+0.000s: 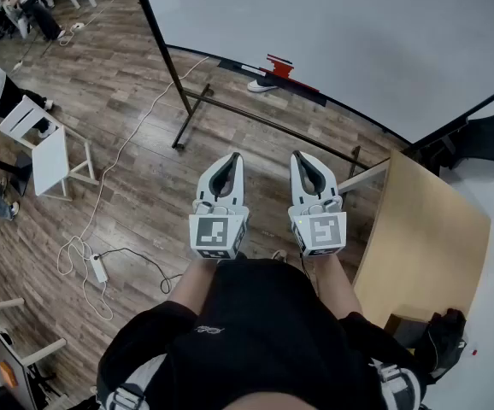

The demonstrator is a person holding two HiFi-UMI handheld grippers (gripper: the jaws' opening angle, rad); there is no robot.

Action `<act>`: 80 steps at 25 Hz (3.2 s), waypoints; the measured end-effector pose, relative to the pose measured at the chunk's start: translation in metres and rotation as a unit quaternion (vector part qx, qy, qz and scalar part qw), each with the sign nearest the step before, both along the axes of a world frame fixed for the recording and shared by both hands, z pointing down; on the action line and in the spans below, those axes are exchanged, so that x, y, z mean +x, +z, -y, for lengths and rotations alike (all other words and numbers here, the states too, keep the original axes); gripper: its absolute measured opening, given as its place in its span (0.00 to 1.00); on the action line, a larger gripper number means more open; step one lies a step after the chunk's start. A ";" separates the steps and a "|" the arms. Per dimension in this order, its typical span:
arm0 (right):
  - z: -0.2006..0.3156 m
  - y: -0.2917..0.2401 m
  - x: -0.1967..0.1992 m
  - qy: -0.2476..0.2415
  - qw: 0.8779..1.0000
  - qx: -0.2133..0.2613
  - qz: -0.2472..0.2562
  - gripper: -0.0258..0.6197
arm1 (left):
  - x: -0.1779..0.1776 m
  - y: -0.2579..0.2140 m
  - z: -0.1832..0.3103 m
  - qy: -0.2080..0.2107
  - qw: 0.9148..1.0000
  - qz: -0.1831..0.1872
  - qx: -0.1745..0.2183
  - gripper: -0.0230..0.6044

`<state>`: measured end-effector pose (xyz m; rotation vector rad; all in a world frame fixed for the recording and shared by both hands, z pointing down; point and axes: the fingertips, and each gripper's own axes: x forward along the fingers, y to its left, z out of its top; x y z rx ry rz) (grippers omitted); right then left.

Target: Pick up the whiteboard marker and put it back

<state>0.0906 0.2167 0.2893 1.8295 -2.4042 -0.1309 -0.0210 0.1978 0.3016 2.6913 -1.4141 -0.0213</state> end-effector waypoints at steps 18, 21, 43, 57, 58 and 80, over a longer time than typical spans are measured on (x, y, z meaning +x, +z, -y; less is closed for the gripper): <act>0.023 0.012 -0.088 0.003 1.000 -0.010 -0.011 0.04 | -0.089 0.025 0.018 0.013 0.999 -0.006 -0.030 0.05; 0.028 0.022 -0.097 0.003 0.999 -0.022 -0.026 0.04 | -0.101 0.036 0.023 0.012 0.999 -0.011 -0.043 0.05; 0.193 0.068 -0.059 -0.023 0.994 -0.078 -0.067 0.04 | -0.066 0.072 0.171 -0.008 0.997 0.021 -0.076 0.05; 0.277 0.118 0.006 -0.051 0.985 -0.144 -0.083 0.04 | -0.002 0.117 0.250 -0.010 0.989 0.060 -0.136 0.05; 0.281 0.124 0.007 -0.055 0.983 -0.151 -0.093 0.04 | -0.001 0.121 0.254 -0.011 0.988 0.060 -0.139 0.05; 0.410 0.208 -0.019 -0.071 0.913 -0.259 -0.307 0.04 | -0.040 0.198 0.355 0.000 0.982 0.012 -0.189 0.05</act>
